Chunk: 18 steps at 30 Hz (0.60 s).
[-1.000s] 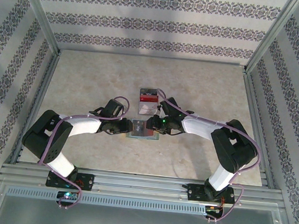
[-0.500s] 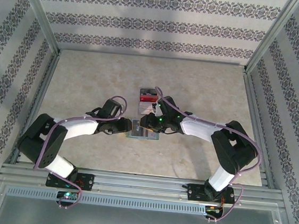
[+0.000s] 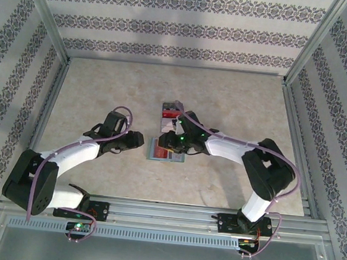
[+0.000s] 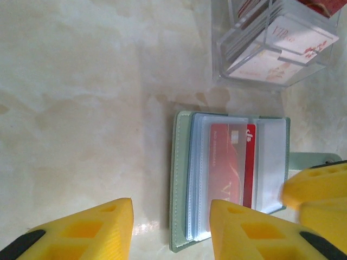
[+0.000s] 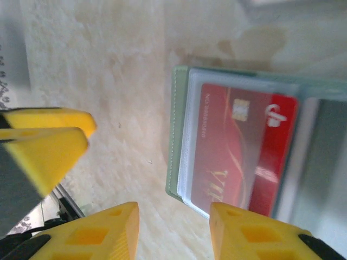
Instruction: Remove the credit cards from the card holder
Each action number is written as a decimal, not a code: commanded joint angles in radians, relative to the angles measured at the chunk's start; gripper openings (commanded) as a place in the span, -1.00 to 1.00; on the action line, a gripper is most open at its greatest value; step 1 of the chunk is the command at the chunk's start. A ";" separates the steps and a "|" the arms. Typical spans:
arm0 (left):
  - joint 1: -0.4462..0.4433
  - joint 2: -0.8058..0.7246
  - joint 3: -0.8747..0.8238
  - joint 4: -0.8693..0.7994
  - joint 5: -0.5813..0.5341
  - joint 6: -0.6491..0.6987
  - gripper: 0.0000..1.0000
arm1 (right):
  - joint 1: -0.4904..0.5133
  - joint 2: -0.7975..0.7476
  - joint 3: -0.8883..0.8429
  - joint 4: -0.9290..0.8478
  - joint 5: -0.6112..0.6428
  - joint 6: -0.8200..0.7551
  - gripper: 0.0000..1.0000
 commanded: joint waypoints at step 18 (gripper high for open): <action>-0.071 0.266 0.053 0.169 0.115 -0.040 -0.18 | -0.068 -0.043 0.000 -0.282 0.148 -0.151 -0.15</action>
